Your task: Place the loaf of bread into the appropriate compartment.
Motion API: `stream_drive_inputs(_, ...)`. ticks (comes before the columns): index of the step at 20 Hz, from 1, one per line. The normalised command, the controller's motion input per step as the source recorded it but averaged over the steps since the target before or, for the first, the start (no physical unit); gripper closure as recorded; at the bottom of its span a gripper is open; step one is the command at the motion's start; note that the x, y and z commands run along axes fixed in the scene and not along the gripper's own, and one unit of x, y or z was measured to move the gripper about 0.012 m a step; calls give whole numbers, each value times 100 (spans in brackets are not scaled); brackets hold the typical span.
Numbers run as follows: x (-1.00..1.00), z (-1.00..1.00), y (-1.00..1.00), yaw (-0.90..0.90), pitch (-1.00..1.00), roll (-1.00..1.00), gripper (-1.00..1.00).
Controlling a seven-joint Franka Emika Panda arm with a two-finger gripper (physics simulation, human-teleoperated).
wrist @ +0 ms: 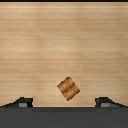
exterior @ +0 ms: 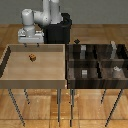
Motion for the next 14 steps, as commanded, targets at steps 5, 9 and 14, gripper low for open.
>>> stream_drive_inputs(5, 0, -100, -20, 0, 0, 0, -100)
stream_drive_inputs(9, 0, 0, 0, 0, 0, 0, -100)
stream_drive_inputs(14, -20, -20, 0, 0, 0, 0, -100)
